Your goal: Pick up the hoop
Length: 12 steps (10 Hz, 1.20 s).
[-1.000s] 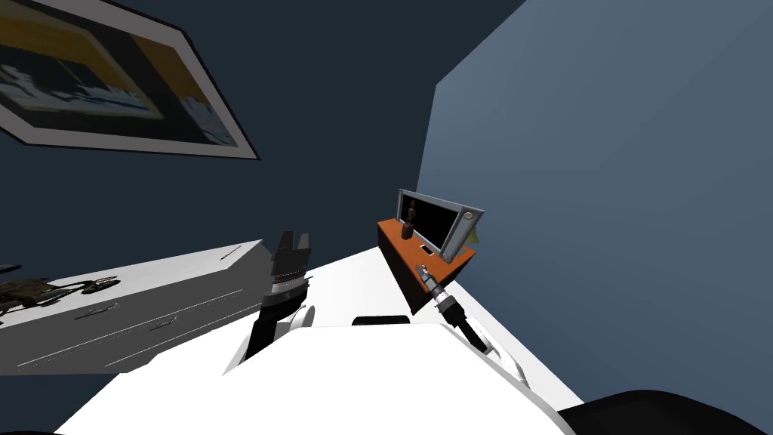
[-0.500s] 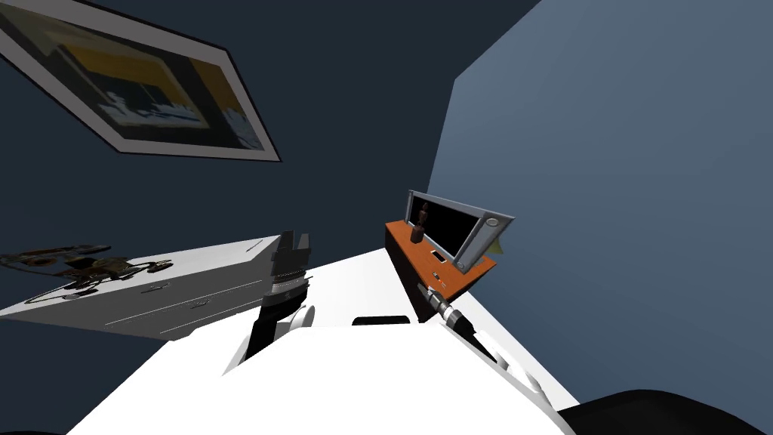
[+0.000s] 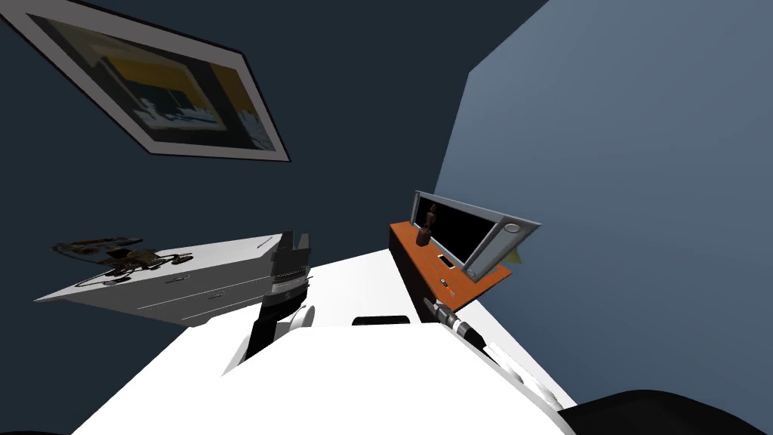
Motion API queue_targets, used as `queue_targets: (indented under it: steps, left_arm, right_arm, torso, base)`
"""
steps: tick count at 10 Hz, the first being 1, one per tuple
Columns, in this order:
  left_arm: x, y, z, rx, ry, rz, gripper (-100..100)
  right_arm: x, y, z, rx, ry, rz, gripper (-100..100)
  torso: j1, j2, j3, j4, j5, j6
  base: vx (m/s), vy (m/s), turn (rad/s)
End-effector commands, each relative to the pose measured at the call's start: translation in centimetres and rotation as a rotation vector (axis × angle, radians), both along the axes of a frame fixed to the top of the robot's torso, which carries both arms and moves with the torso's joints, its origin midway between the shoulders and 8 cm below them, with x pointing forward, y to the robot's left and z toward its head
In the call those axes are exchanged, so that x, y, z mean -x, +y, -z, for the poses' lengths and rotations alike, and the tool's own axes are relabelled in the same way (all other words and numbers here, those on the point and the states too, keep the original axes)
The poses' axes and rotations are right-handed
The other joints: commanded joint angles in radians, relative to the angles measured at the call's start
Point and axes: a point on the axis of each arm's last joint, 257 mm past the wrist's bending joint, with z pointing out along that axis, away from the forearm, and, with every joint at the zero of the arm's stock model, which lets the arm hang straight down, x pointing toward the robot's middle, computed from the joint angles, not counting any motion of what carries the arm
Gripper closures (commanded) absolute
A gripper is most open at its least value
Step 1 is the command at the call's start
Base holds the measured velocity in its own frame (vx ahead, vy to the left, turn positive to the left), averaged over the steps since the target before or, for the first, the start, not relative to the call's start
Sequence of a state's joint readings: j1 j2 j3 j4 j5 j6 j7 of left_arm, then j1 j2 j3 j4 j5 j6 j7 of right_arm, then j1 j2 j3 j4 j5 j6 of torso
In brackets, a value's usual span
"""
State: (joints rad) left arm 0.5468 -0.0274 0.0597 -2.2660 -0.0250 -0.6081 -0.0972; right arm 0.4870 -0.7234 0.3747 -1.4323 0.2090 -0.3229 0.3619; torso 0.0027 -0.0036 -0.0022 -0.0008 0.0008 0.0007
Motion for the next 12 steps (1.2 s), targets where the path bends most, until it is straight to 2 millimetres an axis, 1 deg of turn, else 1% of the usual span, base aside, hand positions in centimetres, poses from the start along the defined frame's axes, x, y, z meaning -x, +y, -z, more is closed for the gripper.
queue_targets:
  steps: [1,2,3,4,5,6,7,9,10,12]
  left_arm:
    - [0.0,0.0,0.0,0.000,0.000,0.000,0]
    - [0.0,0.0,0.0,0.000,0.000,0.000,0]
    - [0.0,0.0,0.0,0.000,0.000,0.000,0]
    - [0.0,0.0,0.0,0.000,0.000,0.000,0]
    - [0.0,0.0,0.0,0.000,0.000,0.000,0]
    - [0.0,0.0,0.0,0.000,0.000,0.000,0]
    - [0.0,0.0,0.0,0.000,0.000,0.000,0]
    - [0.0,0.0,0.0,0.000,0.000,0.000,0]
    - [0.0,0.0,0.0,0.000,0.000,0.000,0]
    - [0.0,0.0,0.0,0.000,0.000,0.000,0]
  right_arm:
    - [2.1,-1.9,2.0,0.070,0.063,-0.033,-100]
    - [2.6,-2.5,2.5,0.079,0.077,-0.025,-100]
    - [4.9,-4.5,4.3,0.141,0.138,-0.049,-100]
    - [5.6,-5.3,4.9,0.153,0.156,-0.039,-100]
    - [7.8,-7.3,6.3,0.210,0.213,-0.063,-100]
    - [8.1,-7.7,6.5,0.216,0.221,-0.059,-100]
    - [10.3,-9.6,7.5,0.267,0.274,-0.082,-100]
    - [14.9,-13.6,9.1,0.362,0.380,-0.120,-100]
    - [15.7,-14.6,9.3,0.377,0.399,-0.109,-100]
    - [19.7,-18.0,10.0,0.448,0.488,-0.143,-100]
  torso:
    - [0.000,0.000,0.000,0.000,0.000,0.000]
    - [0.000,-0.001,0.000,0.000,0.000,0.000]
    - [0.000,0.000,0.000,0.000,0.000,0.000]
    - [0.000,-0.001,0.000,0.000,0.000,0.000]
    - [0.000,0.000,0.000,0.000,0.000,0.000]
    - [0.000,-0.001,0.000,0.000,0.000,0.000]
    - [0.000,0.000,0.000,0.000,0.000,0.000]
    - [0.000,-0.004,-0.002,-0.001,0.000,0.000]
    - [0.001,-0.006,-0.003,-0.001,0.000,0.000]
    - [-0.001,-0.002,-0.001,-0.001,0.000,0.000]
  base:
    - [0.086,0.044,0.169]
    - [0.071,0.029,0.072]
    - [0.085,0.036,0.166]
    - [0.073,0.028,0.064]
    - [0.092,0.040,0.141]
    - [0.077,0.026,0.072]
    - [0.082,0.028,0.125]
    - [0.162,0.038,0.204]
    - [0.133,0.029,0.049]
    - [0.116,0.009,0.142]
